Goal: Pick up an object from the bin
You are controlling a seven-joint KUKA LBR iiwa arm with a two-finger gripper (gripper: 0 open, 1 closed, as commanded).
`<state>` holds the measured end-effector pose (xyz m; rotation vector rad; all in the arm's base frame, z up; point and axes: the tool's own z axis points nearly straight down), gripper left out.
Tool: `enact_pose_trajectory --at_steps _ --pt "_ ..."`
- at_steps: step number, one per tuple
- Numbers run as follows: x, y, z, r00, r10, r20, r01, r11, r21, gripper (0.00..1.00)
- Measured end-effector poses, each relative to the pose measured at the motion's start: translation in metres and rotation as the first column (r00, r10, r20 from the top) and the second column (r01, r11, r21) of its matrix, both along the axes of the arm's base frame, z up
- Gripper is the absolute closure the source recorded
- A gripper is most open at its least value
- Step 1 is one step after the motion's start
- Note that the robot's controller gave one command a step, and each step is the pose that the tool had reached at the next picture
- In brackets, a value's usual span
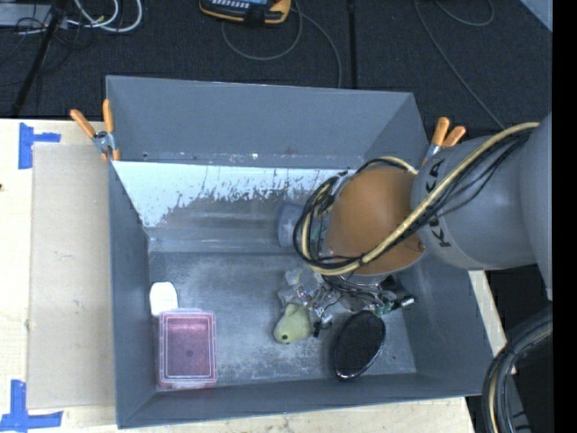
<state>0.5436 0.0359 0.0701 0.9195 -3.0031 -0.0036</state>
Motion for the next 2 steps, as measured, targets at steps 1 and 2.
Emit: enact_pose_trajectory --at_steps 1,2 --pt "0.000 0.000 0.000 1.000 -0.001 0.000 0.001 1.000 0.000 1.00" --pt "0.010 -0.001 0.179 0.999 -0.034 0.008 0.034 0.999 0.001 1.00"
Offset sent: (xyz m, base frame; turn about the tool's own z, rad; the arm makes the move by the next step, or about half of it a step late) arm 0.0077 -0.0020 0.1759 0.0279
